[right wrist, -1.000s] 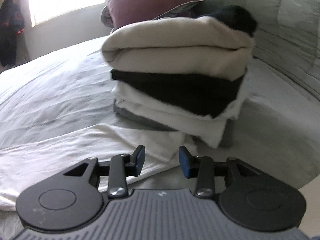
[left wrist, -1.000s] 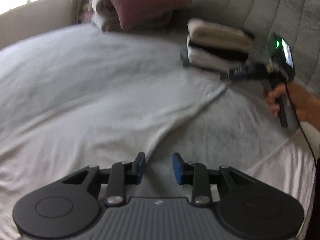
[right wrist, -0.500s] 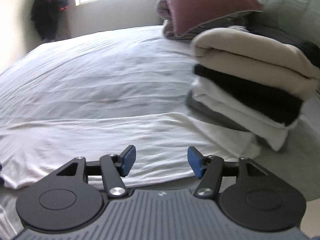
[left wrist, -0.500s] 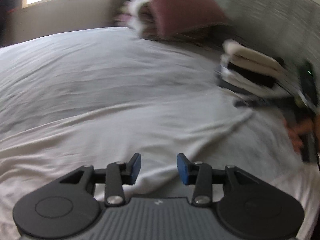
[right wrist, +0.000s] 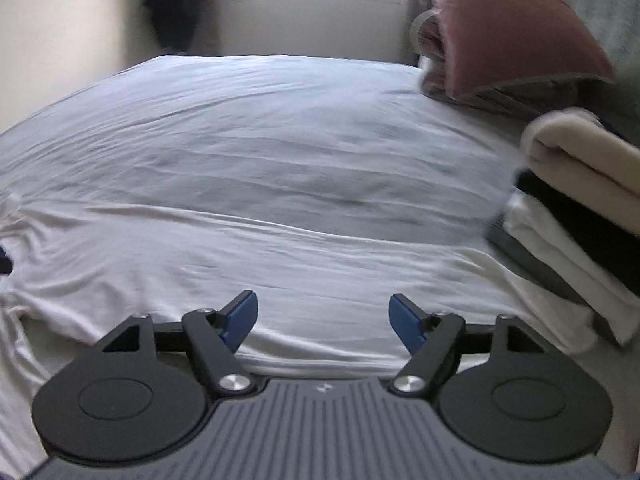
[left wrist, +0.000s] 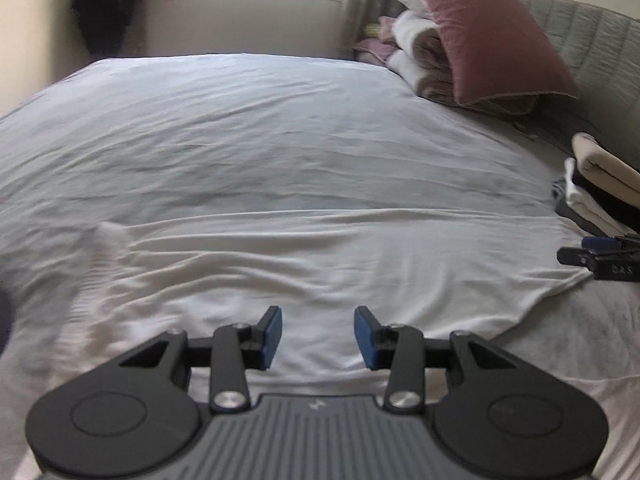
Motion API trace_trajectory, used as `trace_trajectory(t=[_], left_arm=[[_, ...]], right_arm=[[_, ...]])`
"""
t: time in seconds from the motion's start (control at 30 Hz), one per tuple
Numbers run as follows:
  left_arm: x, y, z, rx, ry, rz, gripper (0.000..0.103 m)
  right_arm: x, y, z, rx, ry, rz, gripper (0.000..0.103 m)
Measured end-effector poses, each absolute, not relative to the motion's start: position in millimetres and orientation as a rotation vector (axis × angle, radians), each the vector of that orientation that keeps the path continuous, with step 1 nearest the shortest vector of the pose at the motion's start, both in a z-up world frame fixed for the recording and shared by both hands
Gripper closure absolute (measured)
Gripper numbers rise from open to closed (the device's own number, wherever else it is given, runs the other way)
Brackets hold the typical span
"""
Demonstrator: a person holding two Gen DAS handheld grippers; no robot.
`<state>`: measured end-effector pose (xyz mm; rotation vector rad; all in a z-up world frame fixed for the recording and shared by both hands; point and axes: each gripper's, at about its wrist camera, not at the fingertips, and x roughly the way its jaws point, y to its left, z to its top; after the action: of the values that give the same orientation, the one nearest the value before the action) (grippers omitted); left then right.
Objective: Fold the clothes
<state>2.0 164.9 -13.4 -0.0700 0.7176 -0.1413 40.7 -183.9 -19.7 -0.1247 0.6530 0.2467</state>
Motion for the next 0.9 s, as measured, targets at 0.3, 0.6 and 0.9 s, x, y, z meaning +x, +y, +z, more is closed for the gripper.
trace_trajectory(t=[0.3, 0.6, 0.9], left_arm=[[-21, 211, -21, -0.084, 0.675, -0.080, 0.012], [-41, 248, -26, -0.170, 0.656, -0.125, 0.016], [-45, 264, -31, -0.211, 0.650, -0.184, 0.024]], right_arm=[[35, -116, -2, -0.185, 0.635, 0.461, 0.001], [58, -24, 11, -0.250, 0.606, 0.606, 0.000], [102, 54, -6, -0.257, 0.657, 0.691, 0.000]])
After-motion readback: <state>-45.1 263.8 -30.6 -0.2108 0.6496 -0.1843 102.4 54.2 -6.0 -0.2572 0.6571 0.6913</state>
